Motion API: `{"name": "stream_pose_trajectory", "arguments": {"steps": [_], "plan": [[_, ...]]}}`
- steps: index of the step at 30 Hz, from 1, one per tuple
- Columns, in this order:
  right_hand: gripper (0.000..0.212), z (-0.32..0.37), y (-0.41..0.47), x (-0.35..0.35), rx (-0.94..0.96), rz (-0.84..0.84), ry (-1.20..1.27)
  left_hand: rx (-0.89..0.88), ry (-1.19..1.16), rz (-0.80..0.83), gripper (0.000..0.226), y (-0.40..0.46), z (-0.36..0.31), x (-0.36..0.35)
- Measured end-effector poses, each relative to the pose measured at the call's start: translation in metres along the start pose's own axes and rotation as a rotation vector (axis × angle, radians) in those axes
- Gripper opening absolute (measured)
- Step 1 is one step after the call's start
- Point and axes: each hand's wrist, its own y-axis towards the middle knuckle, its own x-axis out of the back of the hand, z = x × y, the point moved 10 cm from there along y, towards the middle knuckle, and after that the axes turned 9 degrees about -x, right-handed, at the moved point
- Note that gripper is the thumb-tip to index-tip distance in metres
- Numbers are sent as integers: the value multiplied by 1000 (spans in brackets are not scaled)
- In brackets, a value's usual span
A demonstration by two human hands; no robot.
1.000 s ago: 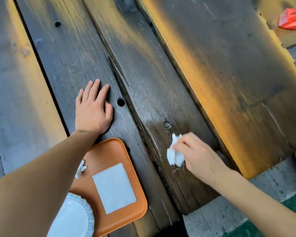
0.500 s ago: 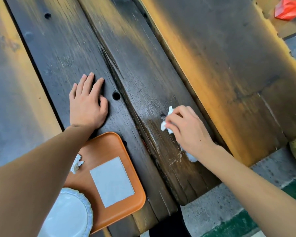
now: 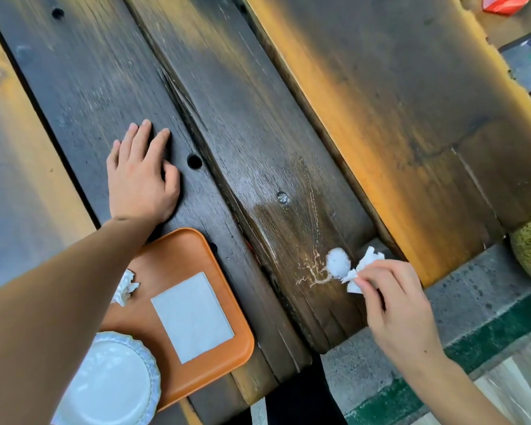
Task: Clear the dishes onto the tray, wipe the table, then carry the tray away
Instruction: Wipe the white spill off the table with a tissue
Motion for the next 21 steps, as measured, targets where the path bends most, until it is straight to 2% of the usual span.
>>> {"name": "stream_pose_trajectory", "arguments": {"steps": [3, 8, 12, 15, 18, 21], "plan": [[28, -9, -10, -19, -51, 24, -14, 3, -6, 1, 57, -1, 0, 0], [9, 9, 19, -36, -49, -9, -19, -2, 2, -2, 57, -1, -1, 0], [13, 15, 62, -37, -108, -38, 6, 3, 0, 5, 58, -1, -1, 0], [16, 28, 81, -37, -21, -54, 15, 2, -1, 4, 59, -1, -2, 1], [11, 40, 73, -45, 124, 27, -46, 0, -1, 7, 59, 0, -2, 1], [12, 28, 51, -40, 161, 78, -83, -4, -4, 9, 59, 0, -3, 1]]}}
